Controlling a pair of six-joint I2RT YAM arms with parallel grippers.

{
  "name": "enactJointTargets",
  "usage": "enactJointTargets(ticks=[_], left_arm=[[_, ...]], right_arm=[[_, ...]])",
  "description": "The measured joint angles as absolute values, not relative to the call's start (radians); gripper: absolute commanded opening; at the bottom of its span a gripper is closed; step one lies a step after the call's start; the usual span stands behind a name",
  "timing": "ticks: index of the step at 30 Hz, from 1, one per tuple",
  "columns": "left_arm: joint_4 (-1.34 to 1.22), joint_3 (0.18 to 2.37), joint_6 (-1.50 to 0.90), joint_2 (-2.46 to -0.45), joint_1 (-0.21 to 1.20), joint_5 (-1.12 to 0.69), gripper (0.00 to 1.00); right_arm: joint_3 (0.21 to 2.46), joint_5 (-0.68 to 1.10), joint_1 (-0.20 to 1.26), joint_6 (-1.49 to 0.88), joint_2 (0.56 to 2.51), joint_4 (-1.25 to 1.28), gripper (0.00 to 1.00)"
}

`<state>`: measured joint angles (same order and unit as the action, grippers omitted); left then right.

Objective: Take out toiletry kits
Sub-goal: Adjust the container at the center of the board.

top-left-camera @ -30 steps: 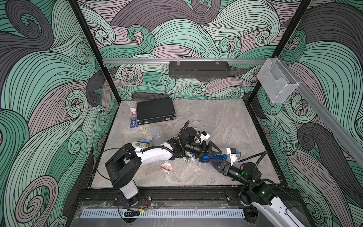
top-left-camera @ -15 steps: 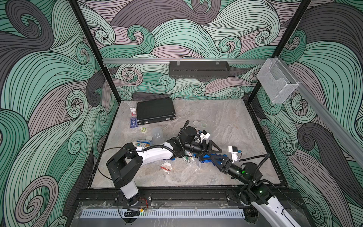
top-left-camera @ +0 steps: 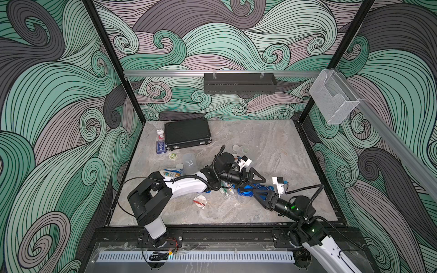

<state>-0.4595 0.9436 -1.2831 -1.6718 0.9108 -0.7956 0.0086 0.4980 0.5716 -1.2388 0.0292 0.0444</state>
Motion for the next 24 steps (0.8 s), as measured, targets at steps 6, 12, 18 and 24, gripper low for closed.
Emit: enactJointTargets(ticks=[6, 12, 18, 24], left_arm=[[-0.499, 0.919, -1.297, -1.671, 0.911, -0.797, 0.92], [-0.515, 0.912, -1.305, -1.671, 0.911, -0.796, 0.92], [-0.527, 0.911, -1.305, -1.674, 0.913, -0.786, 0.92], [-0.537, 0.908, -1.302, -1.674, 0.918, -0.773, 0.92]], right_arm=[[0.006, 0.524, 0.568, -1.239, 0.029, 0.051, 0.76], [0.006, 0.585, 0.562, -1.225, 0.029, 0.049, 0.75], [0.006, 0.68, 0.563, -1.211, 0.024, 0.064, 0.75], [0.006, 0.705, 0.564, -1.208, 0.022, 0.094, 0.75]])
